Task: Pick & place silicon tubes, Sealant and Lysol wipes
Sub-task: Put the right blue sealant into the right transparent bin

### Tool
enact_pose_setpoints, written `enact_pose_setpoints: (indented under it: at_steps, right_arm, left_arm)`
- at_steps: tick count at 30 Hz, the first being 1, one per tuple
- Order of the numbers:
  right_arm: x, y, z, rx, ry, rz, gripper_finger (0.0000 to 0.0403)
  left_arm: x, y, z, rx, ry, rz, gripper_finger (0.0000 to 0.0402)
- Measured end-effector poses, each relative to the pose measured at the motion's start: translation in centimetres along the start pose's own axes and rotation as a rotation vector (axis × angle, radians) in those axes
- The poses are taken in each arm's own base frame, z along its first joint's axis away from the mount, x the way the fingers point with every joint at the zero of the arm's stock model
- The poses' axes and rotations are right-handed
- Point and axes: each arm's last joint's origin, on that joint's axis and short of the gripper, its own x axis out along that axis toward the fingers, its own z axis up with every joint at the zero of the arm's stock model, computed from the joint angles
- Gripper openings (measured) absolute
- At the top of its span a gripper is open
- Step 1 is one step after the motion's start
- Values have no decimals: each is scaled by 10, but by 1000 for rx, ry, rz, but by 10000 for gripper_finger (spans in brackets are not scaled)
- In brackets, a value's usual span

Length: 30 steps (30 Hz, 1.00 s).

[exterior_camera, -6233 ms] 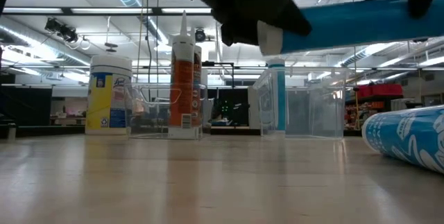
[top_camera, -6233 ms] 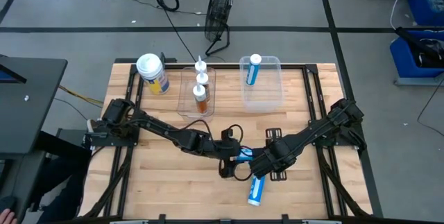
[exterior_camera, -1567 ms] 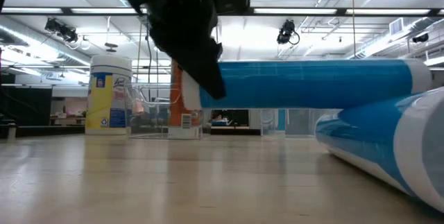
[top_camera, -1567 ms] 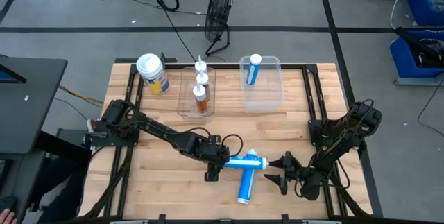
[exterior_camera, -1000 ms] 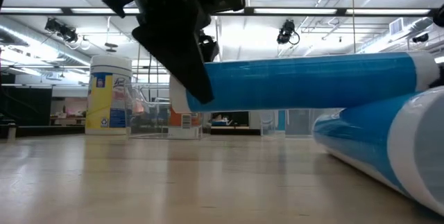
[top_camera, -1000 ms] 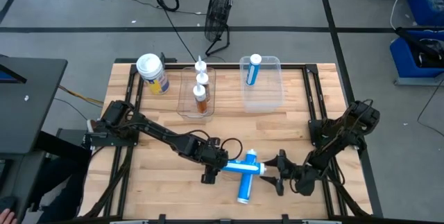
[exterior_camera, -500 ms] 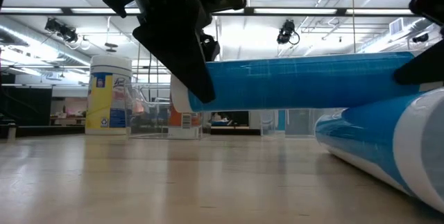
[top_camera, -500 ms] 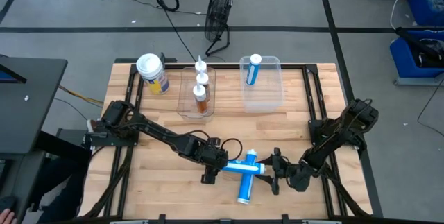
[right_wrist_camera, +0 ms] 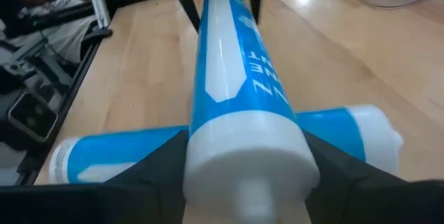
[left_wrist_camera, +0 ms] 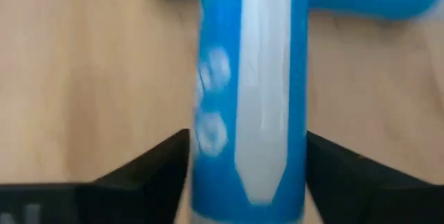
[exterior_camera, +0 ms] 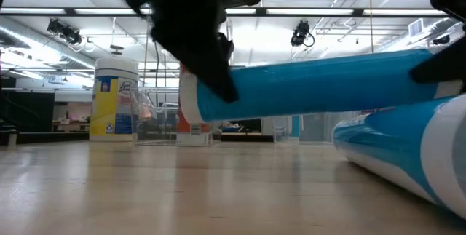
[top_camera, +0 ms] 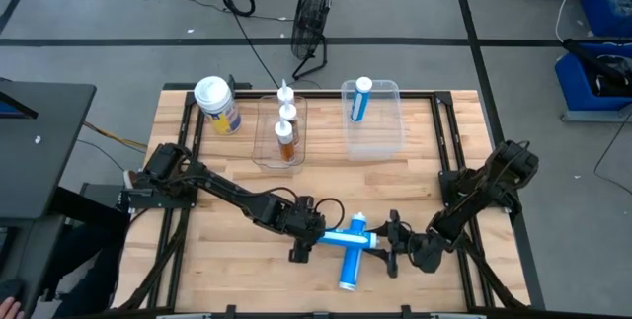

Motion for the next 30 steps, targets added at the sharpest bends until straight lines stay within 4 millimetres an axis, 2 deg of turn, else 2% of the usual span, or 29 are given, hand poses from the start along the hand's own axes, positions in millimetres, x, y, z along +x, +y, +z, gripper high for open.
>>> enact_pose_setpoints:
  at_steps: [4, 7, 13, 24, 26, 30]
  right_arm:
    - [-3, 1, 9, 18, -28, 0, 214]
    - [-8, 2, 18, 25, -37, 18, 213]
    - [-19, 0, 36, 41, -52, 23, 212]
    - [-29, -3, 55, 16, -78, 35, 212]
    - [-32, -3, 60, 22, -90, 41, 212]
    - [-41, -5, 74, 21, -131, 52, 212]
  left_arm:
    - [-1, 3, 2, -8, -24, 77, 348]
    - [-1, 2, 2, -9, -34, 78, 387]
    - [-1, 3, 2, -13, -30, 78, 379]
    - [-1, 3, 0, -25, -10, 80, 380]
    - [-5, 4, 1, -24, -12, 80, 380]
    - [-28, 6, 9, -23, -74, 74, 380]
